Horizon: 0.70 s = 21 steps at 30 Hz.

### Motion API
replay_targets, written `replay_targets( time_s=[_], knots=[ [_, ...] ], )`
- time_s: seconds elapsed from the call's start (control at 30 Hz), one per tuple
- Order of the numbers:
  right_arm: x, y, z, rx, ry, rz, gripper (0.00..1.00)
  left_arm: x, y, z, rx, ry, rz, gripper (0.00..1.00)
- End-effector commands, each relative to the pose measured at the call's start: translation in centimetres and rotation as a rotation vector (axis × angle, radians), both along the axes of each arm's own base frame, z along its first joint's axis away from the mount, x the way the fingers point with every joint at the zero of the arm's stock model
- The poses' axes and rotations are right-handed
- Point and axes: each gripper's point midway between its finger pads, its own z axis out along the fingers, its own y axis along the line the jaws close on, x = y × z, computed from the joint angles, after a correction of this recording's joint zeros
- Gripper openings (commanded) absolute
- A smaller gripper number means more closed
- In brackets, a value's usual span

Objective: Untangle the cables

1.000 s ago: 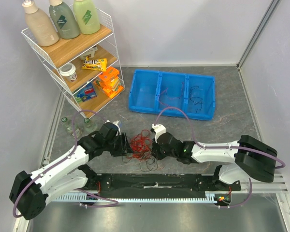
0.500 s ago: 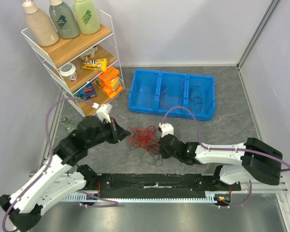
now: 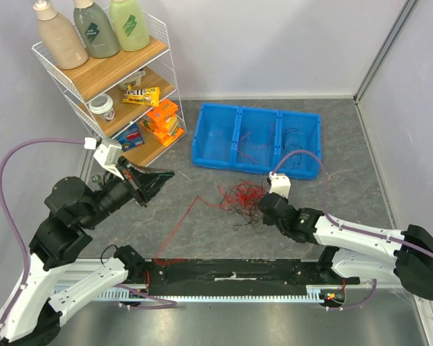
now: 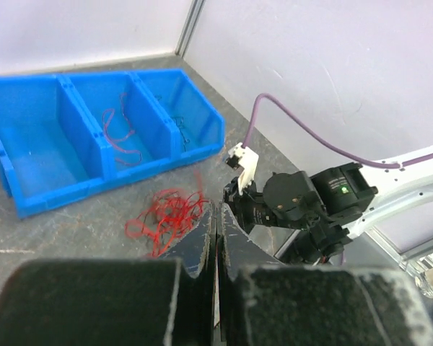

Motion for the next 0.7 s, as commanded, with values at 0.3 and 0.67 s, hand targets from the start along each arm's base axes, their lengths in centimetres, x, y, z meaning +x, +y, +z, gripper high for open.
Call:
replay_targets(
  time_s=[0.3, 0.67],
  knots=[
    [0.9, -2.6, 1.6, -0.094, 0.024, 0.058, 0.69, 1.4, -1.9, 3.2, 0.0, 0.001, -0.03, 0.1],
    [-1.5, 3.2, 3.3, 0.112, 0.005, 0.354, 0.78, 3.6, -8.2, -22.2, 0.252, 0.653, -0.149, 0.95]
  ],
)
